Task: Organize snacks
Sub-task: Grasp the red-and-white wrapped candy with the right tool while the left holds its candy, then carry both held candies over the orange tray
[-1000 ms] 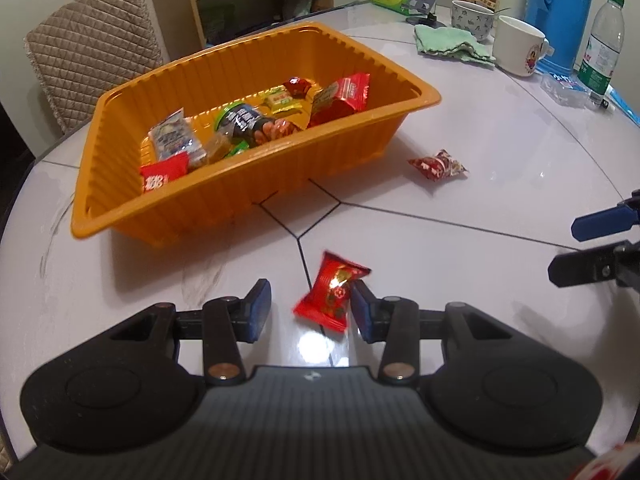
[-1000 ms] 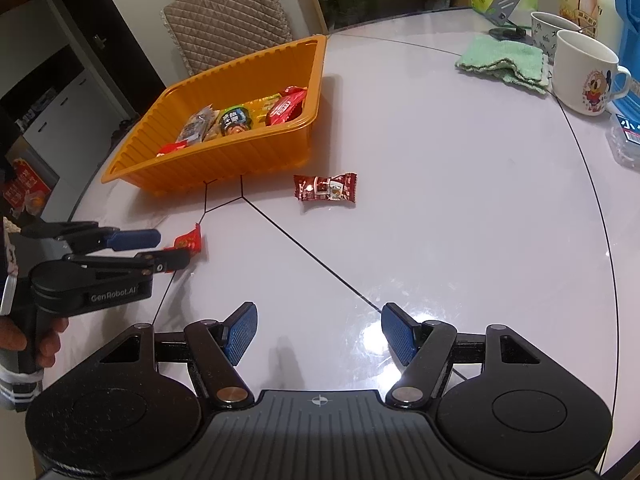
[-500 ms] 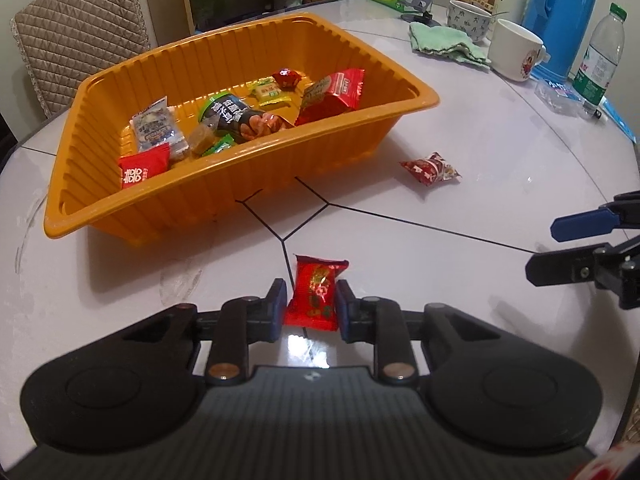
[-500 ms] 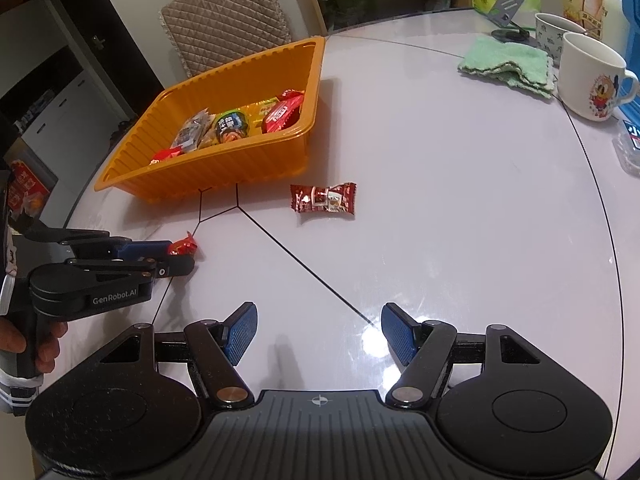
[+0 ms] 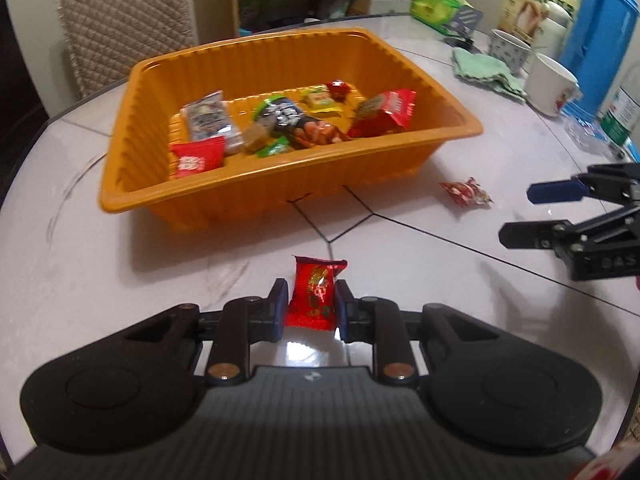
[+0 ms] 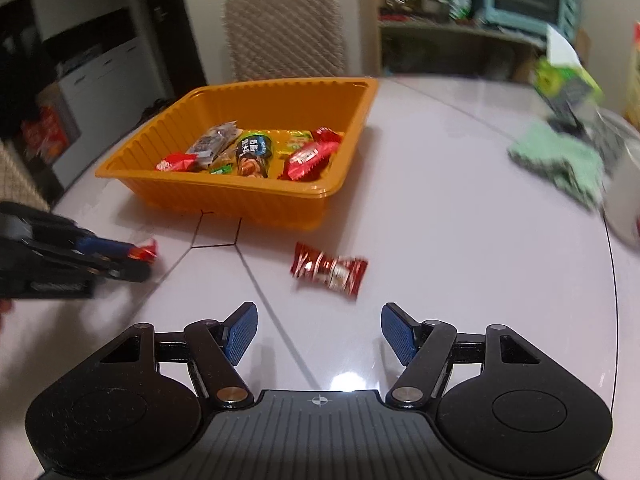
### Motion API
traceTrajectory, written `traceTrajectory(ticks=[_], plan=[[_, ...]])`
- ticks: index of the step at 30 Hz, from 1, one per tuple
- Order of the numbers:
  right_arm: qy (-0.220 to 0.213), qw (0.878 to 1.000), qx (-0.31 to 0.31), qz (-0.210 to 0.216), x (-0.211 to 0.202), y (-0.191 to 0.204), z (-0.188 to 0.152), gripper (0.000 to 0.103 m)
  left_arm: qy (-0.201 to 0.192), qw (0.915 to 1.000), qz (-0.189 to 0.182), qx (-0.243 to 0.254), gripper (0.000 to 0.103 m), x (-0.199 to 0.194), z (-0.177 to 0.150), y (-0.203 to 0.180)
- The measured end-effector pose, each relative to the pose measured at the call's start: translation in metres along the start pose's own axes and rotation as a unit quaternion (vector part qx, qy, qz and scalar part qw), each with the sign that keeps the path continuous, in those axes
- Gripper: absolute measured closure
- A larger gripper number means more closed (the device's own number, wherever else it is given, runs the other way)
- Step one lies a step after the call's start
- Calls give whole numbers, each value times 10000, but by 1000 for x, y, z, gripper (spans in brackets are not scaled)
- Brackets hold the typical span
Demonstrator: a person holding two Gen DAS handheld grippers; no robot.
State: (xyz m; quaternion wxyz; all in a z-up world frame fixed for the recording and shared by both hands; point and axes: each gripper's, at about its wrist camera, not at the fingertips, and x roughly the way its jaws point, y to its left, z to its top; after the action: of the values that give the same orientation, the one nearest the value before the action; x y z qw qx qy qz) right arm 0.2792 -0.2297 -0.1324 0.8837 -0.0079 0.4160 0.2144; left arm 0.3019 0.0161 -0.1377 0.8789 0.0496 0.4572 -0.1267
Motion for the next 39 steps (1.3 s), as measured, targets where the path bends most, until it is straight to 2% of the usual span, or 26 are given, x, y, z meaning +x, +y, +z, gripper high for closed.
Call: traceTrajectory(ticks=[7,14,17,28,30,39], plan=[[13,9968,-797,-109,30,-4,10,35,22,9997,73,-228,81,-3,-2,11],[-18,9933,-1154,39,49,-3,20,35,34,9995,120,-302,81,-1,0,14],[72,9921,-1235,183,55,-3,22,48,15,9995,125,-303,81,-1,2,15],[239,9947,-965,245,51,0,23,60,0,9995,115,-281,81,-2,4,11],[272,9952,-900,257,49,1,22,72,7,9996,107,-269,81,-2,4,10],[362,9967,-675,259,44,9,19,72,1,9996,124,-251,81,-5,4,9]])
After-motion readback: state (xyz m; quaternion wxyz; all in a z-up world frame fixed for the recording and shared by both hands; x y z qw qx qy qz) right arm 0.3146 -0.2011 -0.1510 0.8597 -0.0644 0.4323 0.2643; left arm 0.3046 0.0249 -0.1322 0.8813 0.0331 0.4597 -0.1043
